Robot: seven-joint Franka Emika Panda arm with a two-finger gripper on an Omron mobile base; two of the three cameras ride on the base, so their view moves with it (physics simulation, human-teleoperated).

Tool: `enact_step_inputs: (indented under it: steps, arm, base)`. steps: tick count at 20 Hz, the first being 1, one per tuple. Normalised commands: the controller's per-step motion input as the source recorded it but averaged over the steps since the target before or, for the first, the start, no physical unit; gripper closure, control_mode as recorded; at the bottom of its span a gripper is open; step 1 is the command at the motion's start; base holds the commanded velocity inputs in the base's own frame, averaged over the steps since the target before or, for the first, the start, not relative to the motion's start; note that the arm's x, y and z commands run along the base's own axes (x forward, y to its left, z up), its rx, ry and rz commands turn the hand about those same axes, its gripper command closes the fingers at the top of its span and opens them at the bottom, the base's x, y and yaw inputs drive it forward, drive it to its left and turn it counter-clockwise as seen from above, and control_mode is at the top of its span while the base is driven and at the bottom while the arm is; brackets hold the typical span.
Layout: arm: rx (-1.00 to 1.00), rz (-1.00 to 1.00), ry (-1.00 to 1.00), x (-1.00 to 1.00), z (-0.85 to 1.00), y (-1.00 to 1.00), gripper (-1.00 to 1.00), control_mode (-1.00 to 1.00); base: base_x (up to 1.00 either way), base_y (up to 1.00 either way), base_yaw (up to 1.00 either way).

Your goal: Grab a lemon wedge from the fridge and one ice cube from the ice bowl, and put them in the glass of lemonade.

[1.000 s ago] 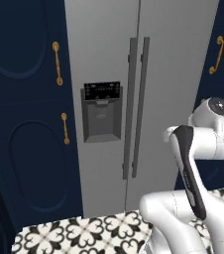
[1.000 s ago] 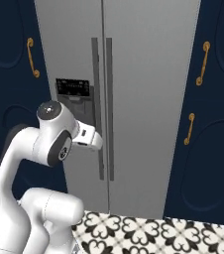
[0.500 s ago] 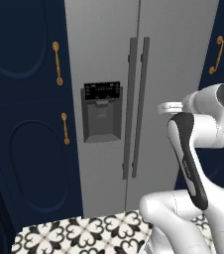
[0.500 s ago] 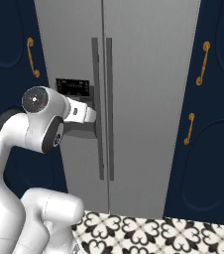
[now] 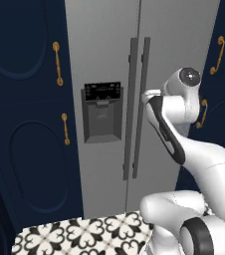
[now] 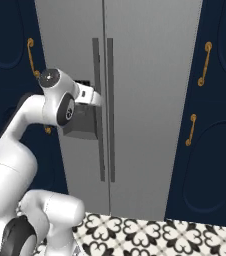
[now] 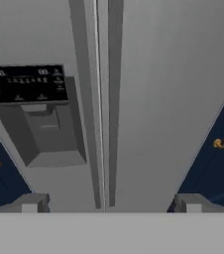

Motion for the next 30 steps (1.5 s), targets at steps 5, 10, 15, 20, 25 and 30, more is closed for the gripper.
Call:
enact_step_inputs:
  steps: [5,10,15,20,25,30]
  arm:
    - [0.06,0.00,0.07,0.92,-0.18,-0.23,-1.00,-1.00]
    - [0.01,0.00,0.04,0.72,-0.50,-0.01,-1.00,-1.00]
    - [0.01,0.00,0.00,0.79,-0.22,-0.03,-1.00,-1.00]
    - [0.07,0.00,0.00,0.36,0.01,-0.32,-1.00,-1.00]
    - [0.00,0.00,0.02,0.48,-0.05,-0.04,-1.00,-1.00]
    - [0.00,0.00,0.00,0.65,-0.25,0.00,-1.00,-1.00]
  base:
    - [0.00,0.00,0.00]
    - [0.00,0.00,0.00]
    - [0.00,0.00,0.00]
    - [0.00,0.00,0.00]
    - [0.00,0.00,0.00]
    - [0.00,0.00,0.00]
